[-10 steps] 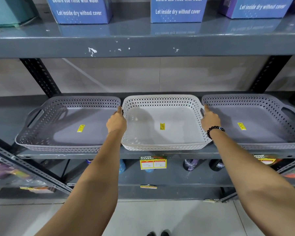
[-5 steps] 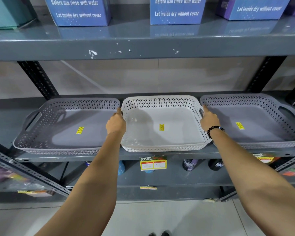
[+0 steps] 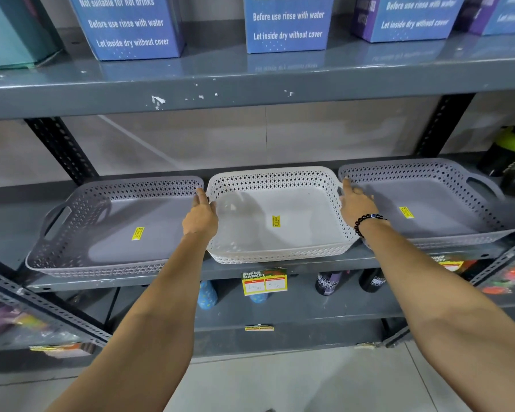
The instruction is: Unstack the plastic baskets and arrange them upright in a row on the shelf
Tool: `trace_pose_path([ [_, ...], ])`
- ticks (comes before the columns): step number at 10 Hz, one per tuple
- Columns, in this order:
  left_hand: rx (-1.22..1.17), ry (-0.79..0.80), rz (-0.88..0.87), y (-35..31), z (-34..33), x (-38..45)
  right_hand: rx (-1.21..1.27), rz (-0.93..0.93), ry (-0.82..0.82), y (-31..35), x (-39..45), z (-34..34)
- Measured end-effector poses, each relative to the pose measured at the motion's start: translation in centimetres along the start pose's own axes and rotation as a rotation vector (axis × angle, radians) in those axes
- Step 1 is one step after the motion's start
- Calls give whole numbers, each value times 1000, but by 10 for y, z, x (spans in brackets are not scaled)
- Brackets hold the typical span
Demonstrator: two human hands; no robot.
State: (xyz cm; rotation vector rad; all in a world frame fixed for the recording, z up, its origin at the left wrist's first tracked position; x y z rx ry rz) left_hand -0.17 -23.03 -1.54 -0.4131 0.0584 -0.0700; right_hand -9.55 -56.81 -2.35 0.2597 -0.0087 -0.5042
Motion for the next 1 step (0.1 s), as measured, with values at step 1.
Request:
trace_pose_path([
  [1,-14,-83,-85,-17,5,-17,-55,85,-132,6,-15,12],
])
Point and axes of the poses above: each hand's wrist, its own x-axis towards the middle knuckle, its own z-axis out of the back of the hand, y = z × x, the point moved 7 cm from there along x, towards the middle knuckle, and after that the axes turned 2 degrees about -y, right-handed, at the moved point
